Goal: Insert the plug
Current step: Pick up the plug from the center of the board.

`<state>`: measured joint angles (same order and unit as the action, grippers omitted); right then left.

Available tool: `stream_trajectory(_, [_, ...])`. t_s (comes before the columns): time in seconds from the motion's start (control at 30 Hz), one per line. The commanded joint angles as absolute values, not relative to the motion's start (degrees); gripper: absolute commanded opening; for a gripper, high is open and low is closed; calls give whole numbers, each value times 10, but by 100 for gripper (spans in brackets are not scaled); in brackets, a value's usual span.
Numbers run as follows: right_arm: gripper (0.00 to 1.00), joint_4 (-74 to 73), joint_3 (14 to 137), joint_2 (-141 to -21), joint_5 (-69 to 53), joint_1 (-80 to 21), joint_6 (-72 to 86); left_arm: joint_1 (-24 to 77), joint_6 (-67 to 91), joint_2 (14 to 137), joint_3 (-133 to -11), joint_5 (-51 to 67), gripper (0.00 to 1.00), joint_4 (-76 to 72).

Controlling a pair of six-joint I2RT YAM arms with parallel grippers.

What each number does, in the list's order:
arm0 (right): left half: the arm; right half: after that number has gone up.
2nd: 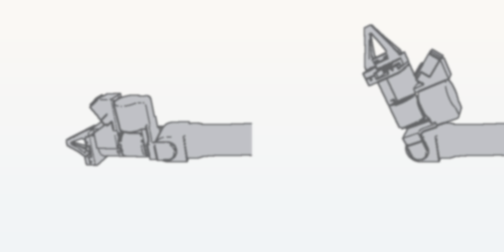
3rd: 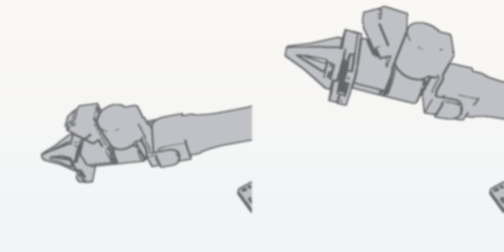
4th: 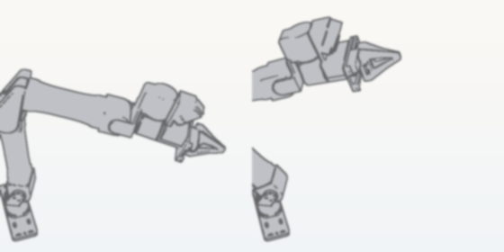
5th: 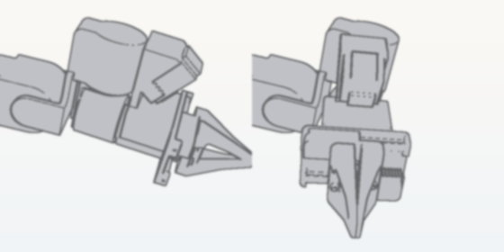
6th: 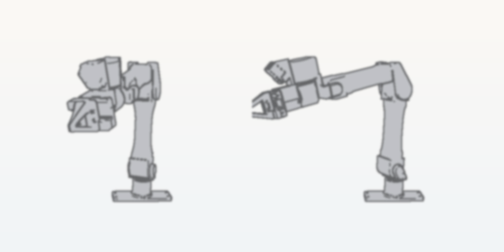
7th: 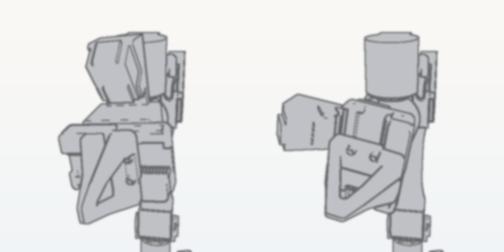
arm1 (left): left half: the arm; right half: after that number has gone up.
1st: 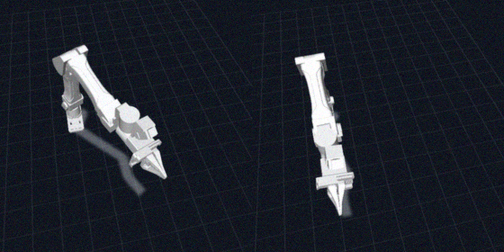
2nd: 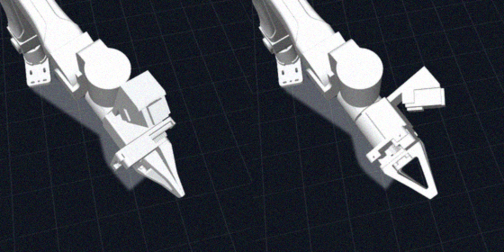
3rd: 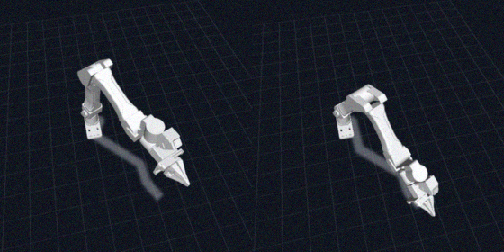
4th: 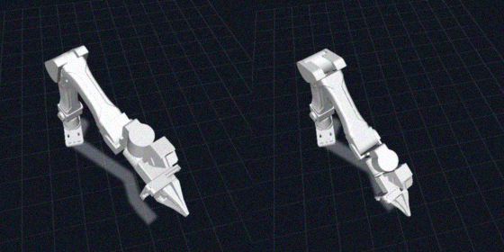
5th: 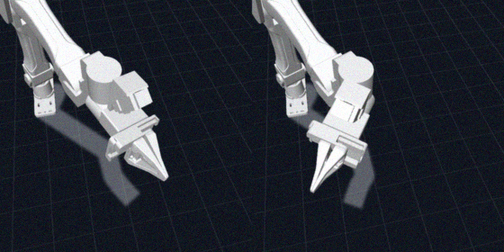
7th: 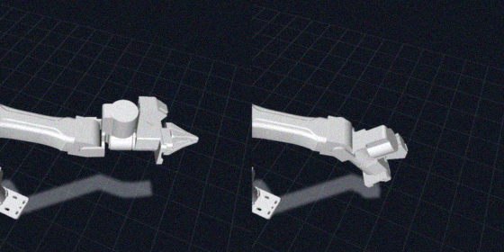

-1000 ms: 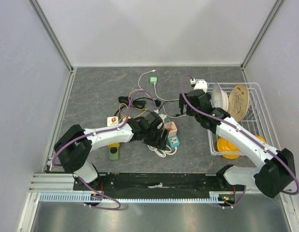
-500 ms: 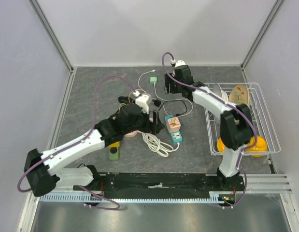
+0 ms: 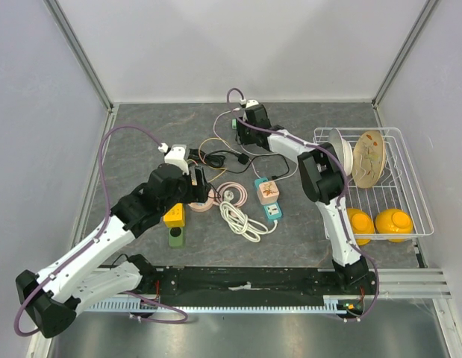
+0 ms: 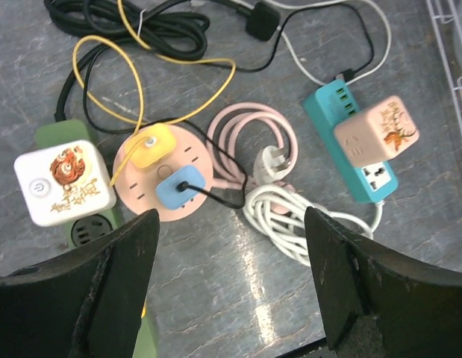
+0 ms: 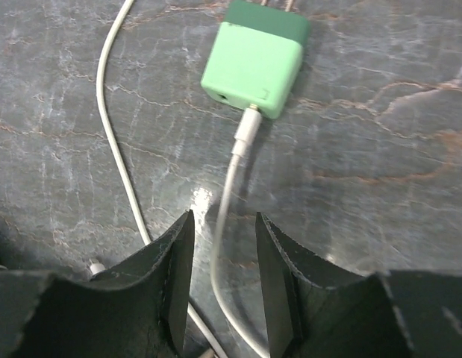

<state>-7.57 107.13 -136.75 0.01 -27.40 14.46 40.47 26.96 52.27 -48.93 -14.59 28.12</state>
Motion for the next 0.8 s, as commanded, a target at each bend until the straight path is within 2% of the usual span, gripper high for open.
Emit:
stream_trajectory(0.0, [45,-33,1122,-1394,-18,-281,163,400,266,502,-478,-172,84,301])
stream_trajectory(0.07, [43,-33,1130,-1411,-18,-282,171,400,268,499,-476,-171,84,308])
stream_trajectory(0.13, [35,-31,1131,-1418,-14,-282,175,399,271,496,-475,-168,84,312])
stream_trajectory(0.17, [25,-32,1130,-1417,-11,-282,177,399,272,494,-475,-168,84,315])
stream_trajectory(0.23, [14,-32,1122,-1405,-11,-282,177,399,274,490,-475,-169,84,318])
stream_trajectory(0.27, [2,-33,1117,-1397,-11,-282,173,399,275,485,-475,-170,84,319])
stream_trajectory(0.3, [0,-33,1106,-1387,-12,-282,169,399,277,483,-475,-171,84,318])
stream_trajectory(0.6, [0,-43,988,-1197,-40,-282,106,399,310,467,-477,-171,84,289])
stream_trajectory(0.77, [0,-60,901,-1074,-65,-282,78,396,357,451,-466,-152,84,222])
